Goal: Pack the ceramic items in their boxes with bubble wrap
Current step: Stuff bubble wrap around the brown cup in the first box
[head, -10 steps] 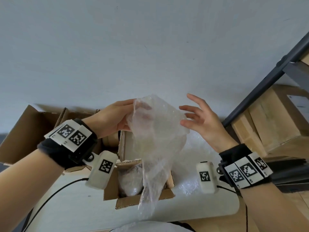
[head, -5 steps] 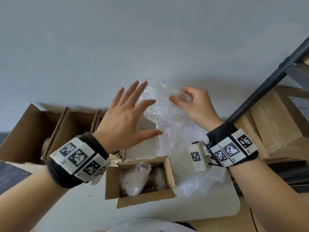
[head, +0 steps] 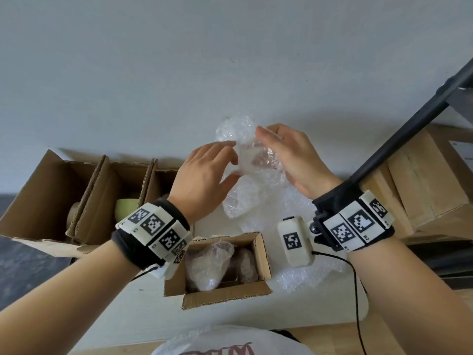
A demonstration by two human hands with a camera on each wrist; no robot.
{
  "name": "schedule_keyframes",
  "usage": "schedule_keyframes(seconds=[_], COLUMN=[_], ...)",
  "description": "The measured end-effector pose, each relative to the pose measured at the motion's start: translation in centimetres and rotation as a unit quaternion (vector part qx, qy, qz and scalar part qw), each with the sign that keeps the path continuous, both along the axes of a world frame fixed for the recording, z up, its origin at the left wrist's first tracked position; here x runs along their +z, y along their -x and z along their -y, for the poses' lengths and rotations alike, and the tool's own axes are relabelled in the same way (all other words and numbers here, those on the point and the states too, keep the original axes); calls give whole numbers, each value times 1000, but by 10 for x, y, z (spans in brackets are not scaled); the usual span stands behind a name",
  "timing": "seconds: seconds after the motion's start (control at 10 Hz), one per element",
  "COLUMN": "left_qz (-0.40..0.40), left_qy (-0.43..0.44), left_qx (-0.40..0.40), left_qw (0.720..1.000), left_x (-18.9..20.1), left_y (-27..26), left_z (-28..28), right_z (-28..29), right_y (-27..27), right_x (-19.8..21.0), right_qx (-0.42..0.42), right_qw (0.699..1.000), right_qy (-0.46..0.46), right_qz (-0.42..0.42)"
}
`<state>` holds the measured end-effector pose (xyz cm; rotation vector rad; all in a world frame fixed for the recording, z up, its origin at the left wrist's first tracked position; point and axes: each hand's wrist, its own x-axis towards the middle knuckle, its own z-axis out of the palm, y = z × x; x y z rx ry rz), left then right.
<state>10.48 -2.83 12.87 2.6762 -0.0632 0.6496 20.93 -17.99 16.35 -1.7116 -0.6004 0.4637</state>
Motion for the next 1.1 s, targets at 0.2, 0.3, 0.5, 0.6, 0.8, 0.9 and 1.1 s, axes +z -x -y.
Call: schedule_keyframes(seconds=[0.2,0.3,0.5,0.6,0.8,0.9,1.1], left_qz=[-1,-37,-115,-130,-125,-148,-201], left_qy=[53,137,232,273,463,470,521], left_qx=[3,20,11,29,69,60,-8], left_qw=[999,990,966,953,875,868,829], left_x=[9,17,28,27,17,10,2], left_y=[7,10,13,14,21,25,34], left_z=[-15,-22,-31,-37,-52,-44,-25], right_z=[19,20,15,11,9,-2,-3], right_y=[-10,-13,-10,-3,5,16,34], right_x=[0,-9,-22,-23,-31,-37,-62], right_qx=[159,121,90,88,41,104,97], right_qw=[976,965,988,996,998,992,993], right_qy=[113,173,89,18,-11,73,-48], right_qz=[98,155,83,26,41,-14,-54])
